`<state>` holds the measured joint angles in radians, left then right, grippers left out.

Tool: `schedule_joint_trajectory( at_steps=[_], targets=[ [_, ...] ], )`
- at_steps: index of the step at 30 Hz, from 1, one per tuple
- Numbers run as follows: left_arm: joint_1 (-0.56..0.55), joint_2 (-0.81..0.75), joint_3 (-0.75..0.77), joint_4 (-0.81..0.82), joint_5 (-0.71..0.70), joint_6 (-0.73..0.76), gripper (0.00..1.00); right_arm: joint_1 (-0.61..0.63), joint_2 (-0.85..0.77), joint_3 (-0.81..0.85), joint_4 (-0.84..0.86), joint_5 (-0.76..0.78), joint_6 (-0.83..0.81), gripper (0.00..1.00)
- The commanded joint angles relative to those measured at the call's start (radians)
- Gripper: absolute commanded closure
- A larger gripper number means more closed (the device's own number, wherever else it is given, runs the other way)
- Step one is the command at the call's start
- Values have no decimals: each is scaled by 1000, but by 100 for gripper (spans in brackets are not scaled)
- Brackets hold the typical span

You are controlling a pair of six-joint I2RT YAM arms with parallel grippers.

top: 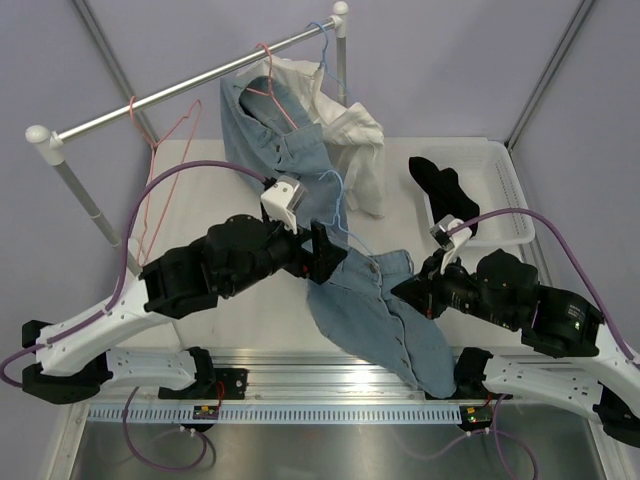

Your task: Remove the skirt from the hanger

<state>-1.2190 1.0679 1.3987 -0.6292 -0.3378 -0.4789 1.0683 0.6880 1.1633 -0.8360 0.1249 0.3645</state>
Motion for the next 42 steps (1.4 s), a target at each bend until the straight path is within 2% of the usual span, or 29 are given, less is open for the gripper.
schedule_joint_trajectory(
  at_steps=[1,3,7,20,23,25,26,29,34,37,38,41,42],
  targets=[
    [82,-2,62,-3,-4,54,13,9,-39,-13,139,-103,59,100],
    [108,0,65,13,38,69,13,7,-39,-27,153,-120,76,100],
    [137,9,82,26,37,95,13,9,-41,-42,181,-169,94,100],
    [170,66,74,52,77,108,16,7,-59,-36,247,-261,100,100],
    [176,70,68,66,83,108,25,7,-59,-34,256,-281,99,100],
    [179,72,68,74,94,108,35,9,-61,-31,252,-272,99,100],
    [179,75,68,74,95,105,57,7,-61,-31,250,-269,97,100],
    [180,72,60,72,82,92,100,7,-64,-25,253,-261,96,100],
    [182,56,62,79,54,88,100,7,-62,-13,221,-183,106,100],
    [184,53,94,63,33,100,100,9,-50,-5,169,-131,119,60],
    [184,56,109,54,23,105,100,9,-47,-4,160,-131,119,55],
    [187,78,173,19,5,128,100,7,-30,7,115,-131,119,29],
    [187,86,187,10,5,131,100,7,-28,10,88,-92,117,17]
  ],
)
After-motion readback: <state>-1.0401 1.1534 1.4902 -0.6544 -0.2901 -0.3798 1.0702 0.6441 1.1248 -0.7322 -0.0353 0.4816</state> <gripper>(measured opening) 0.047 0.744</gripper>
